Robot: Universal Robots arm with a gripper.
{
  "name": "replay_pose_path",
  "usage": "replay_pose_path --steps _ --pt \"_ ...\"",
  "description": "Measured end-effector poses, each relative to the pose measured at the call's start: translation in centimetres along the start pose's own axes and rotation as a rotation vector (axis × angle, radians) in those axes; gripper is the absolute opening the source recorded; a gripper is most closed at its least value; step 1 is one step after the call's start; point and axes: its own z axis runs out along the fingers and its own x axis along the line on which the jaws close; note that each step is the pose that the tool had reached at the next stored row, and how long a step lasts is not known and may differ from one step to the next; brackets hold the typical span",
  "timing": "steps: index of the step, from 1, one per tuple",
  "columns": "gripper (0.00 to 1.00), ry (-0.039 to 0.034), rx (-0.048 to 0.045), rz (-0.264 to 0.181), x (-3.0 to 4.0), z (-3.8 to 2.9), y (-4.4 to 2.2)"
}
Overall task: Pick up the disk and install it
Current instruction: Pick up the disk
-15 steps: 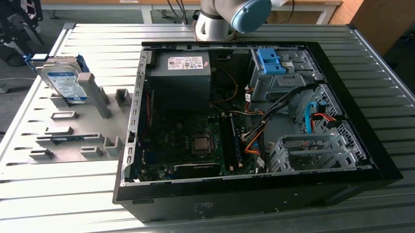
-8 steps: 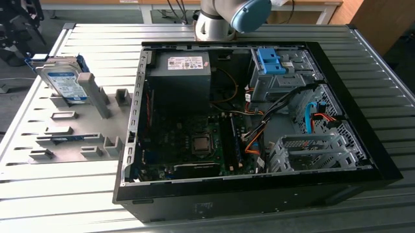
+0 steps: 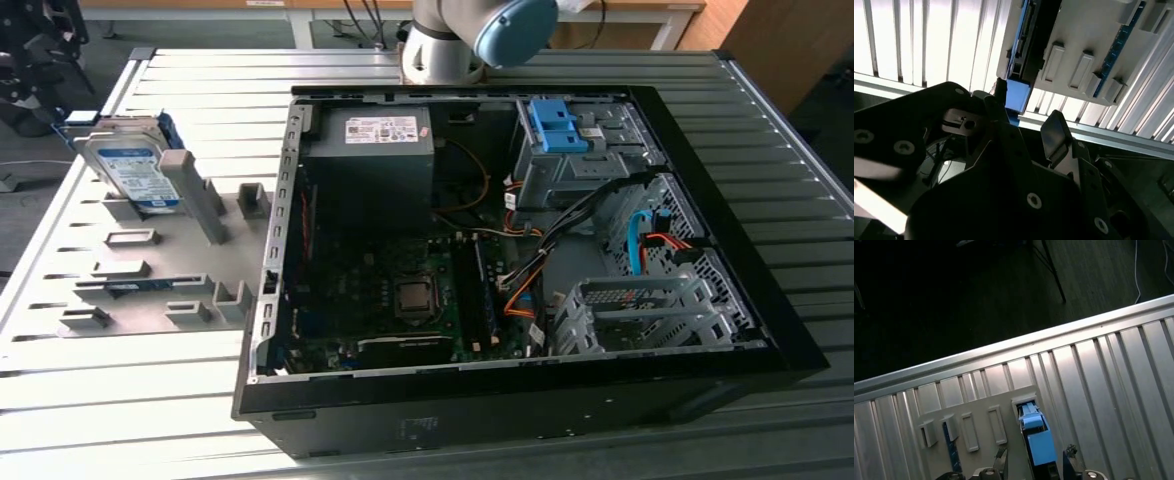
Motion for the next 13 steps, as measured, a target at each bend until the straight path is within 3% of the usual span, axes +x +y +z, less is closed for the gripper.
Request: replay_pose_path --steps 2,9,13 --pt "0.55 0.0002 -0.0001 -0.003 -0.04 0.10 0.04" --pt "0.55 0.0031 -0.0017 -0.123 -0.04 0.65 0.03" --pt "0.55 0.0041 -0.0015 -0.131 -0.20 1.23 0.39"
